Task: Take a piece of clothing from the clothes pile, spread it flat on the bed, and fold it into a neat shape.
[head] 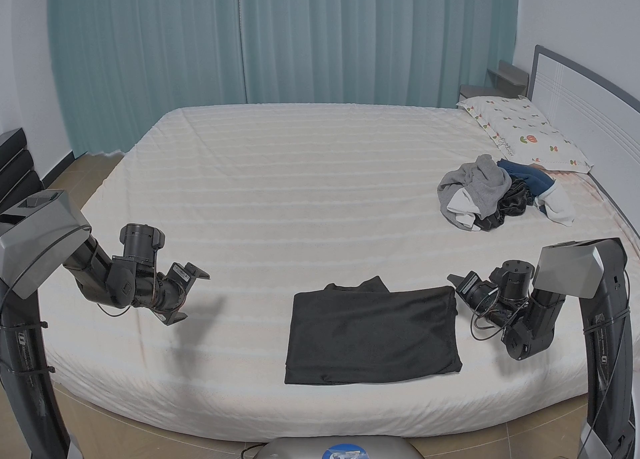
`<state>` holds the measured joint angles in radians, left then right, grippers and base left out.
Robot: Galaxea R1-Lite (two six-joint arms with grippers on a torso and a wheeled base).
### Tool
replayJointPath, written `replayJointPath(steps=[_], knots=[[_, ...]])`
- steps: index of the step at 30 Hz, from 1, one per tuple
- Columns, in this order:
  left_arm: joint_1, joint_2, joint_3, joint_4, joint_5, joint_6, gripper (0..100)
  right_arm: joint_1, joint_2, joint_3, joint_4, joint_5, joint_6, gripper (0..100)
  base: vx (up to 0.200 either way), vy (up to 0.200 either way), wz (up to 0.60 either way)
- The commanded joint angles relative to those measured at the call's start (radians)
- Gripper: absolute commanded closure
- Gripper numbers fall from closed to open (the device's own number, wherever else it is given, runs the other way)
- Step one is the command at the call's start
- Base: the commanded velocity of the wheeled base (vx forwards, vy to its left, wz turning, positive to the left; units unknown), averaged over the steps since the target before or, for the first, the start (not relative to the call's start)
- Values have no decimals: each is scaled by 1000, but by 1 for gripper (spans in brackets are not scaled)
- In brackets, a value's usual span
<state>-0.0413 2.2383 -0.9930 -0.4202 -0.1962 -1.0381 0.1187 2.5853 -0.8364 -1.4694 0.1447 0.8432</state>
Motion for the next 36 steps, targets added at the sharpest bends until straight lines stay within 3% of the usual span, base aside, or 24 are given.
replayJointPath(steps=[1, 6, 13, 36], knots=[[0, 1, -1, 0, -2, 0, 0, 4, -10, 13, -2, 1, 2, 0, 0, 0, 0], [1, -2, -7, 1, -6, -5, 0, -17, -82, 76, -3, 12, 25, 0, 0, 0, 0], [0, -14, -12, 12, -14, -11, 0, -62, -139, 109, 1, 42, 162, 0, 0, 0, 0], [-95, -20, -12, 6, -16, -69, 0, -59, -86, 102, 1, 53, 162, 0, -26, 0, 0]])
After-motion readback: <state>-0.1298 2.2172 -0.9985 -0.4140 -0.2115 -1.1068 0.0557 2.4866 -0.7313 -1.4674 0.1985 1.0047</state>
